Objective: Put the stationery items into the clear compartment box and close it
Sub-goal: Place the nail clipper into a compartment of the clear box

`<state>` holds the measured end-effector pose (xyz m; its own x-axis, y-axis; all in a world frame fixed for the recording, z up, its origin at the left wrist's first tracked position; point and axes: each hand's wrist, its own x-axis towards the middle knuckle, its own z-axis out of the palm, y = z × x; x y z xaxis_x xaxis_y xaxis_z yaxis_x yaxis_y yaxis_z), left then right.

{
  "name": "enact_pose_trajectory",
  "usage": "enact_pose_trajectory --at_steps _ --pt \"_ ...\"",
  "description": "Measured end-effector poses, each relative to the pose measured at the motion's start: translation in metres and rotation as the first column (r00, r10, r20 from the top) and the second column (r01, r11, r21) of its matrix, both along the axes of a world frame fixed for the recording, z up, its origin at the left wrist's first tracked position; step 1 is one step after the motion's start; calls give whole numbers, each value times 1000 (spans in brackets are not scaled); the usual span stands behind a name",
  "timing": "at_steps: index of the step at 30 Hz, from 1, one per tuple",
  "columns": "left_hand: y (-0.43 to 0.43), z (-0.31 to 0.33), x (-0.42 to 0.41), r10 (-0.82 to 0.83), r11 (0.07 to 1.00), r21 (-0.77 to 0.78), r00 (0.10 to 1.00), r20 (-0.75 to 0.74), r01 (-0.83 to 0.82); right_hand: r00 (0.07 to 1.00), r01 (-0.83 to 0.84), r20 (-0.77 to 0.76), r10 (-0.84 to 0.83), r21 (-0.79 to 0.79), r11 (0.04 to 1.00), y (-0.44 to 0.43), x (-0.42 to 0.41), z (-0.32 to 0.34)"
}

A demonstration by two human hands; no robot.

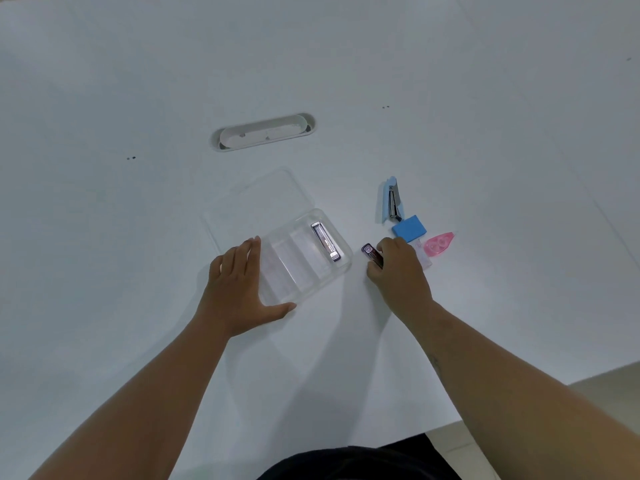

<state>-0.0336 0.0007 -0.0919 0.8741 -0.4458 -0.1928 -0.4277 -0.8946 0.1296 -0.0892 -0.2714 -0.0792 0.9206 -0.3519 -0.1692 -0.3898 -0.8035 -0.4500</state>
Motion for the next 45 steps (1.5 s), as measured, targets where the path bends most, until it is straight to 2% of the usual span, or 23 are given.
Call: enact_pose_trajectory --at_steps 7,12,18,21,35,41,45 --pt "-1 3 0 -12 1000 19 1000 2 12 997 68 -24 -68 9 998 6 2 -2" --pt "-3 8 -1 -97 995 22 992 74 96 994 105 -12 -105 57 993 7 8 1" --pt "-17 5 9 -71 997 16 997 21 71 979 149 107 -175 209 966 23 34 17" --pt "-17 0 9 -61 998 5 998 -25 61 982 114 117 -145 241 964 33 48 22" --pt "-16 -6 6 -27 999 -37 1000 -4 27 996 10 80 -31 247 969 48 53 14" --pt "-17 -4 5 -37 999 -25 999 9 37 980 99 142 -141 269 958 20 32 12" --pt "-17 -5 6 -44 999 -13 999 20 44 970 176 126 -210 237 955 0 10 11"
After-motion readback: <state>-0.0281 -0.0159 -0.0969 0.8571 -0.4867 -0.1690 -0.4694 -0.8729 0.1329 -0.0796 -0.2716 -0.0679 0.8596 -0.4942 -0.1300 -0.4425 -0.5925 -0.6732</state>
